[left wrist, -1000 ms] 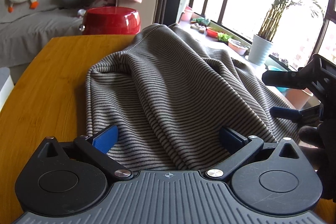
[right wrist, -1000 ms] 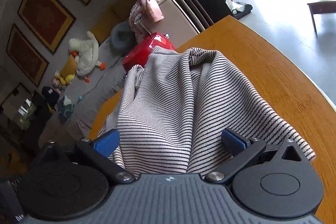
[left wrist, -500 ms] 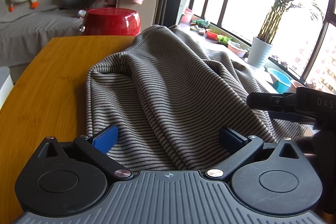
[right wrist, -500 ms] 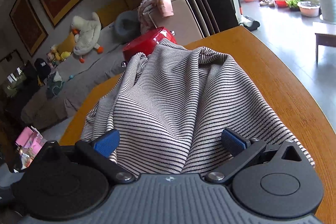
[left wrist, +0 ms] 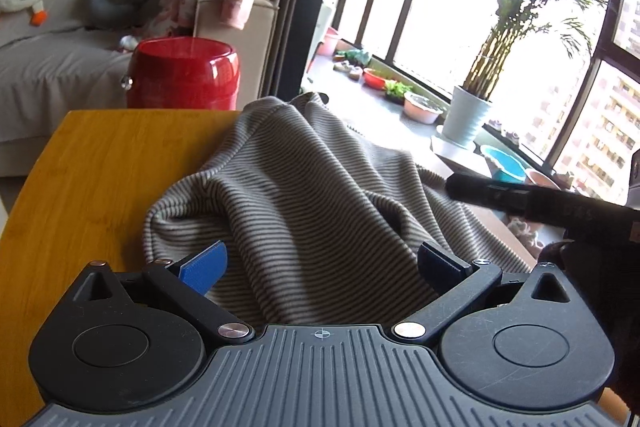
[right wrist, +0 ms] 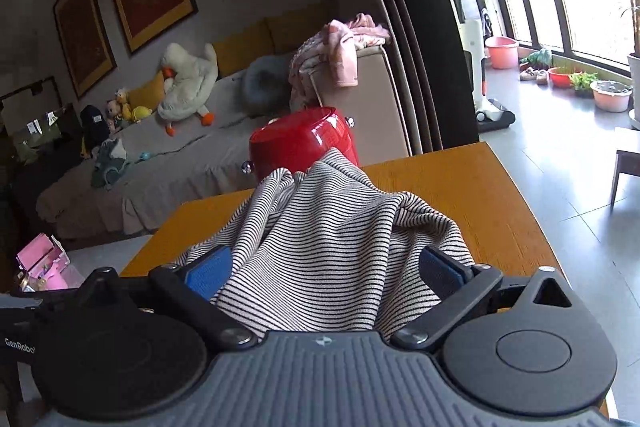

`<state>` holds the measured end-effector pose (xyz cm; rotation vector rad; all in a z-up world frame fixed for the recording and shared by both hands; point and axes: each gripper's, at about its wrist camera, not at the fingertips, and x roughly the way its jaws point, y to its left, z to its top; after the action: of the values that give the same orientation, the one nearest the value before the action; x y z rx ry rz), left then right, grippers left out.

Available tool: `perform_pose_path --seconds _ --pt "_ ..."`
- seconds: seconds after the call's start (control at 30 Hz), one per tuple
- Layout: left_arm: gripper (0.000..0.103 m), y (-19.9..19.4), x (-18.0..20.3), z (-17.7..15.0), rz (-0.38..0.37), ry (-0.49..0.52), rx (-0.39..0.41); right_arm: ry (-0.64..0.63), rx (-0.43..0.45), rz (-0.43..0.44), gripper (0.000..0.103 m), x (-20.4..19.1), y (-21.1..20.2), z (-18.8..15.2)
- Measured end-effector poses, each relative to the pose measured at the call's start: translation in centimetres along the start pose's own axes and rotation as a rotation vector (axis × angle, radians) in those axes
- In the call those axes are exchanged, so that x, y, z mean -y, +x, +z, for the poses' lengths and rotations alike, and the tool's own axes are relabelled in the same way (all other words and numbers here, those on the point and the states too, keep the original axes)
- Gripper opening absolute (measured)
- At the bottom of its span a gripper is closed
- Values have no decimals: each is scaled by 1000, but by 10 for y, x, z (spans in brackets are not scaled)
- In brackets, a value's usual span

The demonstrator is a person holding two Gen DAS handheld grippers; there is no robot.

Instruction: Fold clothes

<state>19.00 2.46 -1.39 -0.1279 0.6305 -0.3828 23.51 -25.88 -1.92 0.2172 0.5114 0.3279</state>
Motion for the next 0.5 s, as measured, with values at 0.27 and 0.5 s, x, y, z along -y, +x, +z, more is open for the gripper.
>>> perform_pose_path --seconds 0.27,0.5 --pt "103 41 -19 -7 -39 -68 -102 -108 -121 -10 51 -5 16 -9" --pt "103 13 -24 -25 -124 -140 -137 -111 -205 54 58 -3 -17 -33"
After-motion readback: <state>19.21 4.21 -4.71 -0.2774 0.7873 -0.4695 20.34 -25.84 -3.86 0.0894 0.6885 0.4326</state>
